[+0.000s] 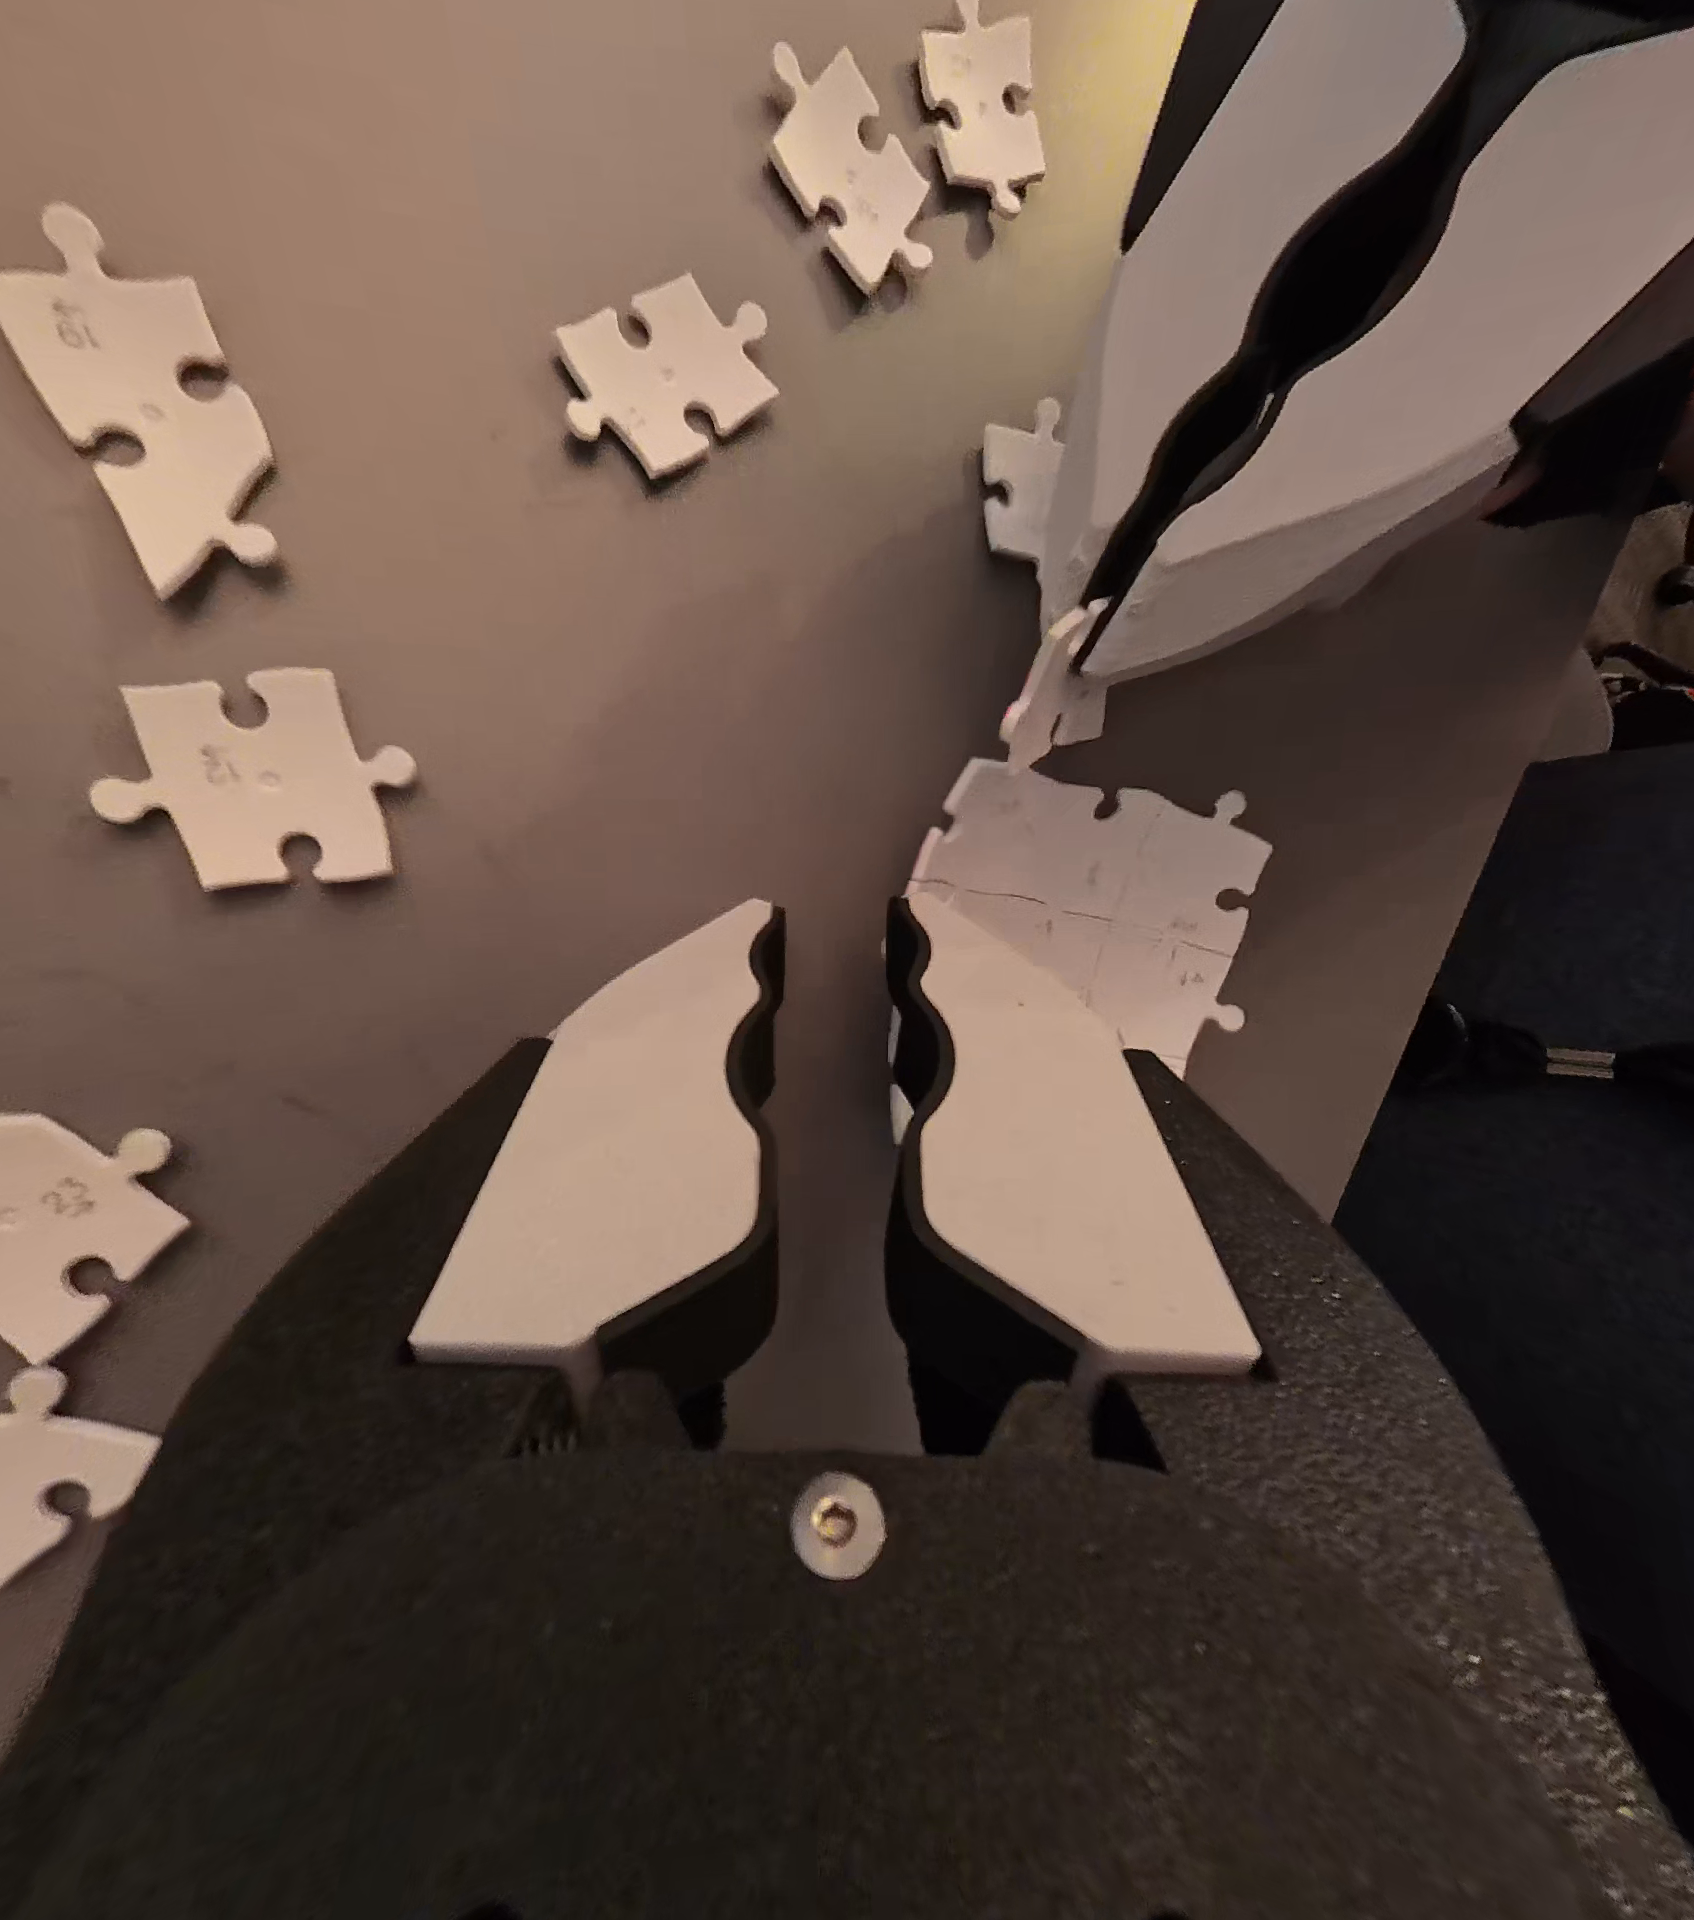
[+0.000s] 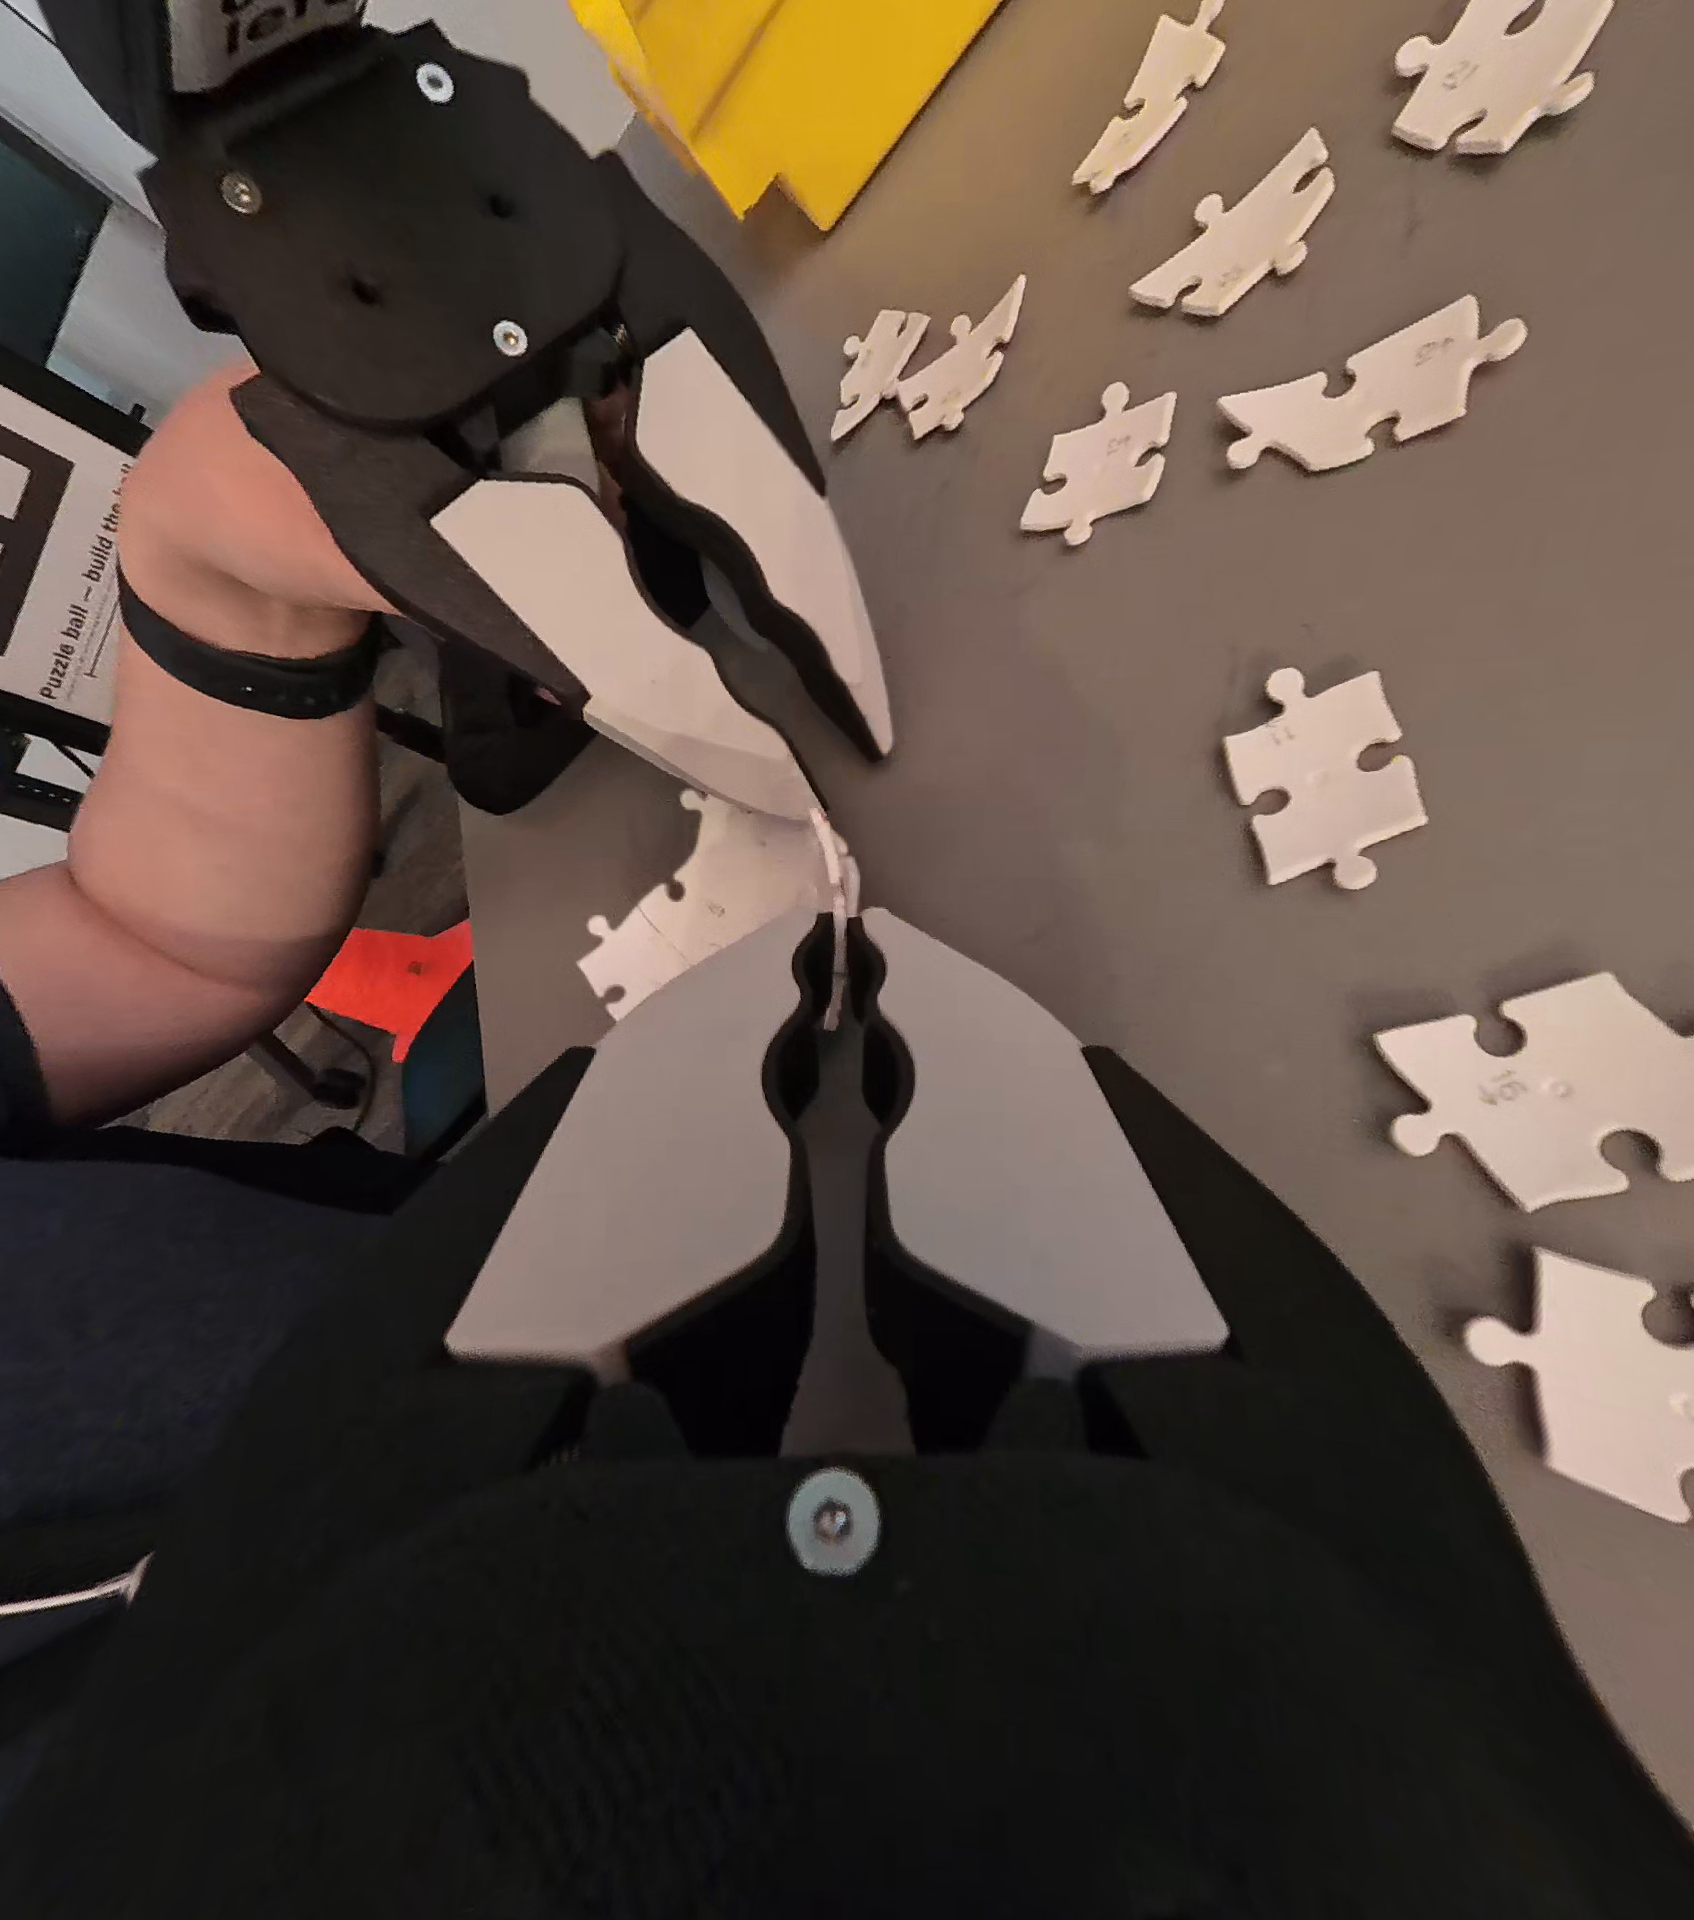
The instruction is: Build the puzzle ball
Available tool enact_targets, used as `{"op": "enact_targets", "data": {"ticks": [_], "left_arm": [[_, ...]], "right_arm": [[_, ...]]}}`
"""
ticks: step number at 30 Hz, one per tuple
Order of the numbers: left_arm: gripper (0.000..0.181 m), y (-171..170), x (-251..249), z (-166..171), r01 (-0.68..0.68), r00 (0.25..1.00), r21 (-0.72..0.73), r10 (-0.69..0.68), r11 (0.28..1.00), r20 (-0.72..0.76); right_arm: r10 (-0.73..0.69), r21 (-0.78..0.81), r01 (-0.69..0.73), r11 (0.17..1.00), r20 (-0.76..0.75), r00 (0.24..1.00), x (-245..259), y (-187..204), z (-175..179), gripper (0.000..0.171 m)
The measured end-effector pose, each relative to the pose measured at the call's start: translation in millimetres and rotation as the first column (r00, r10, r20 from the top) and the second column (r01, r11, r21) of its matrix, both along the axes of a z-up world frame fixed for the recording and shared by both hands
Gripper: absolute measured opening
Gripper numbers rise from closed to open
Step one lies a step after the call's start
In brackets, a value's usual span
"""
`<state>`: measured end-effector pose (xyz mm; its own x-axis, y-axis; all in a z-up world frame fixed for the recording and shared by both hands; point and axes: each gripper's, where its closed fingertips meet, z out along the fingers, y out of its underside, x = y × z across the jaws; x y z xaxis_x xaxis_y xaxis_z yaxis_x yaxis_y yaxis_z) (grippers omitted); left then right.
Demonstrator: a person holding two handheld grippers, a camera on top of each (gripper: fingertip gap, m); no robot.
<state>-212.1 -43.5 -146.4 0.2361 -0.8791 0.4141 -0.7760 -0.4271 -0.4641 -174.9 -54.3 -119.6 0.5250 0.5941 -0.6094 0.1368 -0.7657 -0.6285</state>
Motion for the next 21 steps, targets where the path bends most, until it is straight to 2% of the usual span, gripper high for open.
{"op": "enact_targets", "data": {"ticks": [3, 8, 12, 15, 18, 21], "left_arm": [[0.017, -6, -4, 3, -0.021, 0.999, -0.012, 0.022, 1.000, 0.024], [0.018, -8, -6, 14, -0.062, 0.994, -0.001, 0.061, 0.998, 0.094], [0.018, -5, -6, 23, -0.098, 0.986, 0.075, 0.086, 0.992, 0.143], [0.019, 0, -9, 20, -0.106, 0.990, 0.162, 0.089, 0.981, 0.113], [0.037, 9, -11, 8, -0.114, 0.993, 0.205, 0.103, 0.972, 0.061], [0.043, 9, -10, -1, -0.113, 0.993, 0.164, 0.106, 0.980, 0.055]], "right_arm": [[-0.021, 0.023, 0.021, 1.000, 0.023, 1.000, 3, 2, 0, 0.003], [-0.031, -0.016, 0.031, 0.999, -0.023, 0.999, 4, 7, 4, 0.003], [-0.005, -0.043, 0.003, 0.999, -0.050, 0.999, 1, 10, 7, 0.003], [0.034, -0.072, -0.038, 0.997, -0.057, 0.998, -3, 12, 7, 0.003], [0.080, -0.072, -0.083, 0.994, -0.044, 0.996, -8, 14, 8, 0.003], [0.146, -0.034, -0.145, 0.989, 0.018, 0.989, -13, 17, 4, 0.003]]}}
